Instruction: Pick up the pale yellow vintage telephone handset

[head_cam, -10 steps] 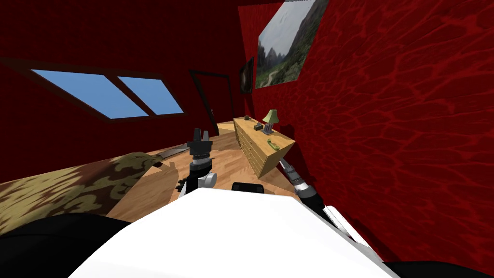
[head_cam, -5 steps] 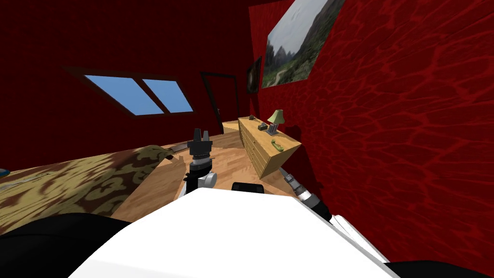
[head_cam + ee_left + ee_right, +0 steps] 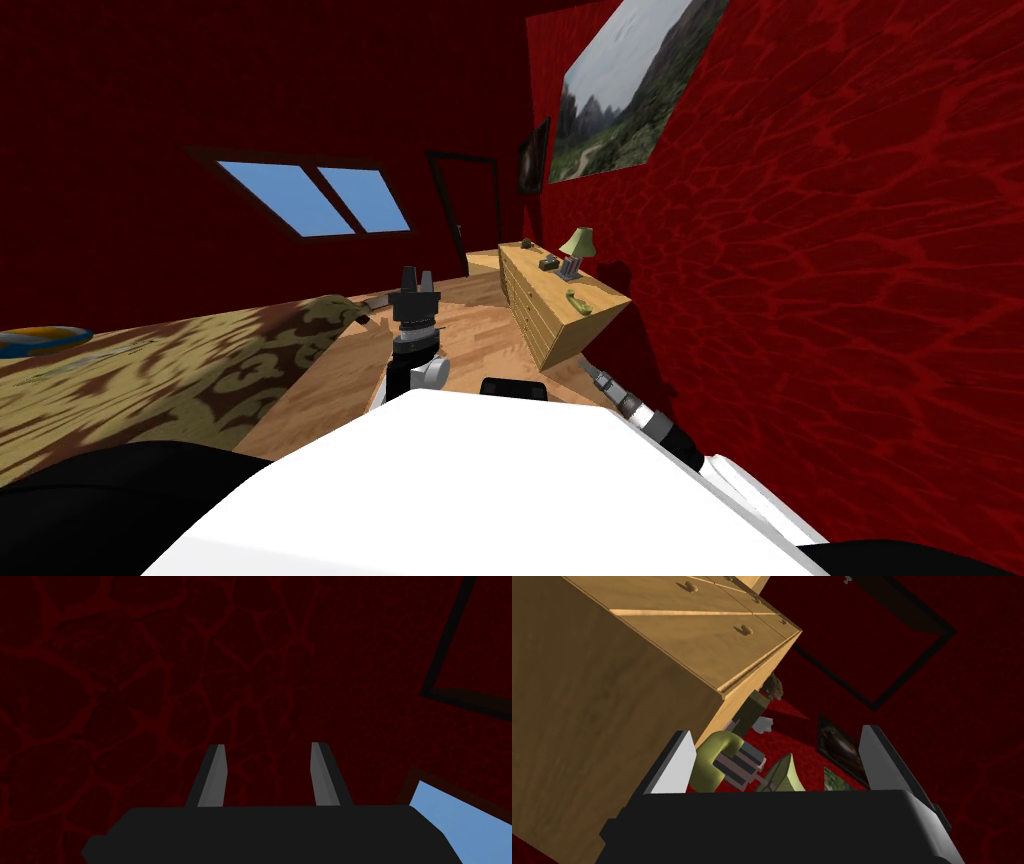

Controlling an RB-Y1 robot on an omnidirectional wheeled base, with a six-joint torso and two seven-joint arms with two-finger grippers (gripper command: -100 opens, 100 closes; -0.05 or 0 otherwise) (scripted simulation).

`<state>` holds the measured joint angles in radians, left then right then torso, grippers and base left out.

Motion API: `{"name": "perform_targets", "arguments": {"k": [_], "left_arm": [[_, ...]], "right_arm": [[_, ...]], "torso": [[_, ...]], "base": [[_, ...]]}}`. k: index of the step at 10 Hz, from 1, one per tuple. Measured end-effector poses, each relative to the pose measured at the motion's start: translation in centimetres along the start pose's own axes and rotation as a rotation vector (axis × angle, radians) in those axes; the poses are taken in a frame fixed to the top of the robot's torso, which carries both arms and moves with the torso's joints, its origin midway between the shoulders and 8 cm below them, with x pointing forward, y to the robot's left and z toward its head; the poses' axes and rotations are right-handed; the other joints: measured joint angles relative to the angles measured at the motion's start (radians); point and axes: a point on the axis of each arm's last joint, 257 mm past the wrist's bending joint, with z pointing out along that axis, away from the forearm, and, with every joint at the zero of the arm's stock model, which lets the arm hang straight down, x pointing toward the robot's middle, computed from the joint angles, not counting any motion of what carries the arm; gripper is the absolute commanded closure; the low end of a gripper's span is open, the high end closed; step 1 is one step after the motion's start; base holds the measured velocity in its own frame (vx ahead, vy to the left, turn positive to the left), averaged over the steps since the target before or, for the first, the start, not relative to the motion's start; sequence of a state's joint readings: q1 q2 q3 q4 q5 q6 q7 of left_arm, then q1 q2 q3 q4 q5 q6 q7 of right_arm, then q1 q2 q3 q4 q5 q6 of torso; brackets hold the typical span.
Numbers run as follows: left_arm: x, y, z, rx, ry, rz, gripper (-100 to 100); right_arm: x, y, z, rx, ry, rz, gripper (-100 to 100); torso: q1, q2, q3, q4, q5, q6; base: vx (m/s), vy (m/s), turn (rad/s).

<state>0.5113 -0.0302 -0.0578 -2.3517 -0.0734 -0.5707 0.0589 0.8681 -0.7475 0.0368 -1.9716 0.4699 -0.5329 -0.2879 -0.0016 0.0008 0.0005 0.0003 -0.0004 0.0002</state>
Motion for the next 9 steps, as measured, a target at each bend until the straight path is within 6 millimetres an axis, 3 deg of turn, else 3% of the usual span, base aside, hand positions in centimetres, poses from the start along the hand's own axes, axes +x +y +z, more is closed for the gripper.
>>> {"name": "perform_targets", "arguments": {"k": [6, 9], "left_arm": [[0.0, 0.0, 0.0, 0.000, 0.000, 0.000, 0], [0.0, 0.0, 0.0, 0.000, 0.000, 0.000, 0]], "right_arm": [[3.2, -5.8, -4.5, 0.137, 0.185, -0.063, -100], [3.8, -8.1, -6.7, 0.196, 0.267, -0.098, -100]], "torso": [[0.001, -0.001, -0.001, 0.000, 0.000, 0.000], [0.001, -0.002, -0.001, 0.000, 0.000, 0.000]], "base": [[-0.014, 0.004, 0.080], [0.004, 0.012, 0.060]]}}
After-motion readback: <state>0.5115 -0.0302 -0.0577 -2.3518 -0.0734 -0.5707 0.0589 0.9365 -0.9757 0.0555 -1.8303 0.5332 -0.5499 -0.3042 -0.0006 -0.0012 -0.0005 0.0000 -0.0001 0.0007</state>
